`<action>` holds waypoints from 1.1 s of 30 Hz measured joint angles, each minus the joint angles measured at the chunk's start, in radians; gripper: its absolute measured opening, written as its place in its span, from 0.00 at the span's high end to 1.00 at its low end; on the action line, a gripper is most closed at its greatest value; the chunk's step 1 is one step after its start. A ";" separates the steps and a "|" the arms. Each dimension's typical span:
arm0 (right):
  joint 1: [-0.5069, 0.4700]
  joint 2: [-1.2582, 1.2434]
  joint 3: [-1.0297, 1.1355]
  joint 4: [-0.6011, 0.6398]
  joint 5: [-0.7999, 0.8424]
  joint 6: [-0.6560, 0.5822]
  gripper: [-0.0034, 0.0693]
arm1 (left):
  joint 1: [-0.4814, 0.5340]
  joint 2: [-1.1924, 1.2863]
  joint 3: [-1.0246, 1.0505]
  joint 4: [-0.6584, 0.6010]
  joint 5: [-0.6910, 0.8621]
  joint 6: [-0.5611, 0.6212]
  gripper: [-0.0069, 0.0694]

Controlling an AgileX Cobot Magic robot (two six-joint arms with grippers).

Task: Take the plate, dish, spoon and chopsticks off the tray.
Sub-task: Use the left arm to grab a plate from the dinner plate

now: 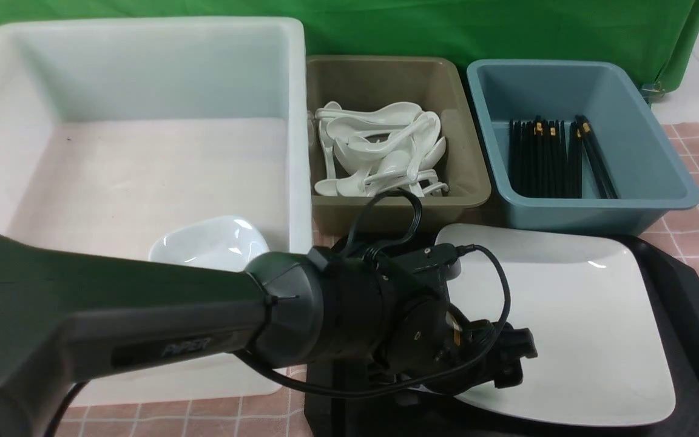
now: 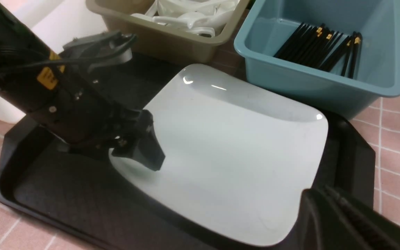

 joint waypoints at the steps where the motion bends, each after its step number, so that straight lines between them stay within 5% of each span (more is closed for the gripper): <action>1: 0.000 0.000 0.000 0.000 0.000 0.000 0.91 | 0.000 0.001 0.000 -0.002 -0.003 0.000 0.16; 12: 0.000 0.000 0.000 0.001 0.000 0.003 0.91 | 0.001 0.029 -0.002 -0.063 -0.098 0.000 0.23; 17: 0.000 0.000 0.000 0.004 0.000 0.003 0.91 | 0.004 0.037 -0.003 -0.108 -0.098 0.003 0.40; 20: 0.000 0.000 0.000 0.004 0.000 0.003 0.91 | 0.004 0.041 -0.003 -0.133 -0.080 0.038 0.59; 21: 0.000 0.000 0.000 0.004 0.000 0.003 0.91 | 0.004 0.043 -0.003 -0.161 -0.063 0.068 0.73; 33: 0.000 0.000 0.000 0.003 0.000 0.003 0.91 | 0.005 -0.058 -0.002 -0.205 -0.006 0.160 0.86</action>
